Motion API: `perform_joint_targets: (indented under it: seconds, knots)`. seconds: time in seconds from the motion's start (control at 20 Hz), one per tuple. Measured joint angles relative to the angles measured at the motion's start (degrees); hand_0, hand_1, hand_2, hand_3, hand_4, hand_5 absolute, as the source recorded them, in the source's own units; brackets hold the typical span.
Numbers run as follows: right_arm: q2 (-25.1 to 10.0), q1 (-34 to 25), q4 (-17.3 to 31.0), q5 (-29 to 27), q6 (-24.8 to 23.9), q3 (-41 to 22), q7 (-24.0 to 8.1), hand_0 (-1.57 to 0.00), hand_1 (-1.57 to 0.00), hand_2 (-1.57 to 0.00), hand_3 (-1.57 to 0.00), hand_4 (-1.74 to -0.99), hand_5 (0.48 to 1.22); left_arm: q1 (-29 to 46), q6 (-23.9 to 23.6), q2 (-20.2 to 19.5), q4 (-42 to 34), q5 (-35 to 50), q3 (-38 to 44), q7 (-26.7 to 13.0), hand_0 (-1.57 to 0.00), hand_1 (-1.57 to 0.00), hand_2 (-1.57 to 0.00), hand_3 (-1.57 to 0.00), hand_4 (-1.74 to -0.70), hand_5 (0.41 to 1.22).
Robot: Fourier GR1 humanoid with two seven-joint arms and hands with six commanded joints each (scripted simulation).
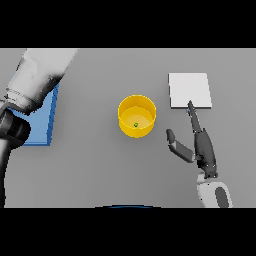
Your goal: Pick up the red beaker and tilt it to pour out 1 green nut into yellow bowl. Pick up the yellow bowl and place it on the metallic measuring scale.
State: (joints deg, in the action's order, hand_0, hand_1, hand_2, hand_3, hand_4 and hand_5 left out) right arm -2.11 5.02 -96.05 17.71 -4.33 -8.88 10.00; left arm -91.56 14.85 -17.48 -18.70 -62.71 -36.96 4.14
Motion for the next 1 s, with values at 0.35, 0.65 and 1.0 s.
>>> perform_joint_targets:
  seconds: [0.35,0.65,1.0]
  knots:
    - [1.0,-1.7,0.9,-2.7,0.7,0.8,-1.1,0.00,0.00,0.00,0.00,-1.023,0.654,7.8,-9.0,-11.3,3.6,16.1,18.5,-8.7,-1.57,-1.57,-1.57,-1.42,-1.74,1.221]
    - [0.7,-1.3,1.0,-1.2,0.4,0.0,-1.6,0.00,0.00,0.00,0.00,-1.048,0.652,20.6,-16.7,-15.9,-0.1,28.3,29.9,-16.2,-1.57,-1.57,-1.57,-1.46,-1.74,1.221]
    - [-0.3,-1.6,0.3,1.3,-0.2,-0.7,-3.2,0.00,0.00,0.00,0.00,-1.035,0.650,37.9,-20.8,-14.9,-18.3,38.4,36.2,-25.8,-1.57,-1.57,-1.57,-1.46,-1.74,1.221]
